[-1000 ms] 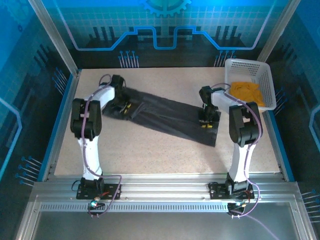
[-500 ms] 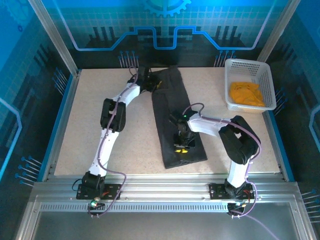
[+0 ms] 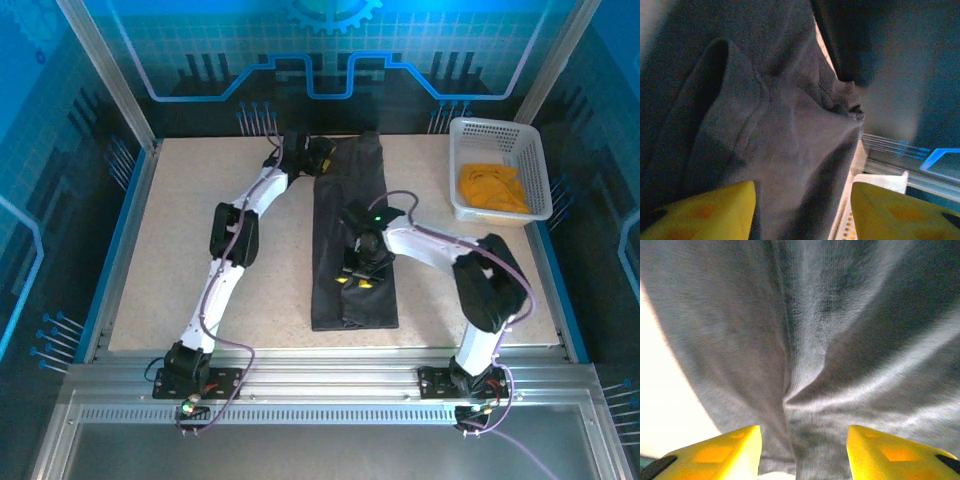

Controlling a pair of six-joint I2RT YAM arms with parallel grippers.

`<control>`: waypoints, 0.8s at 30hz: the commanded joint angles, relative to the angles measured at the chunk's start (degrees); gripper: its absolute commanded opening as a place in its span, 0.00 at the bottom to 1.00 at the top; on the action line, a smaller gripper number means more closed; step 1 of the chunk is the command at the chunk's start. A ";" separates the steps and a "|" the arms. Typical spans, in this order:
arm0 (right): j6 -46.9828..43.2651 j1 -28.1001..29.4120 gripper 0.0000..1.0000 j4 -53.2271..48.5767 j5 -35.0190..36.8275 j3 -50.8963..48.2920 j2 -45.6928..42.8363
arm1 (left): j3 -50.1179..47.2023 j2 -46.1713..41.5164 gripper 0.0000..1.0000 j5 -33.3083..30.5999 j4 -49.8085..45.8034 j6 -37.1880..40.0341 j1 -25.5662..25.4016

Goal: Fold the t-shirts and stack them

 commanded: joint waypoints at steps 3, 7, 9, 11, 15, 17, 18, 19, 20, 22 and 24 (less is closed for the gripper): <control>-4.27 -6.55 0.50 -4.79 0.92 -3.95 -11.12 | -24.35 -29.40 0.52 -7.54 -1.70 5.08 -1.25; -6.80 -12.76 0.49 -5.80 -0.51 -10.69 -17.47 | -46.16 -44.78 0.40 -7.09 -7.63 7.59 -2.72; -8.24 -15.44 0.49 -6.44 -1.57 -13.92 -20.23 | -55.11 -50.64 0.37 -2.53 -13.73 9.29 -3.63; -9.91 -17.17 0.50 -6.97 -3.88 -16.58 -22.13 | -62.82 -56.11 0.36 2.19 -18.34 13.38 -5.24; -14.18 -17.57 0.51 -8.95 -8.29 -21.05 -20.09 | -77.71 -65.24 0.42 12.72 -26.46 20.82 -10.21; -15.67 -16.91 0.51 -8.39 -9.48 -23.27 -18.78 | -83.85 -67.58 0.45 17.13 -27.17 21.83 -13.95; -15.97 -16.47 0.51 -7.45 -10.04 -24.34 -18.47 | -86.52 -68.34 0.47 18.33 -26.82 21.61 -16.38; -15.97 -16.04 0.51 -6.60 -10.24 -25.15 -18.22 | -88.21 -68.75 0.47 18.88 -26.50 21.04 -18.32; -15.93 -15.56 0.51 -5.62 -10.58 -25.83 -17.91 | -89.84 -68.99 0.48 19.42 -25.44 19.76 -20.39; -15.72 -14.73 0.51 -4.22 -10.94 -26.50 -16.59 | -91.65 -69.01 0.49 18.96 -23.59 17.34 -23.05; -15.28 -13.48 0.51 -2.46 -10.87 -27.10 -14.74 | -92.88 -68.77 0.50 18.22 -20.99 14.97 -24.40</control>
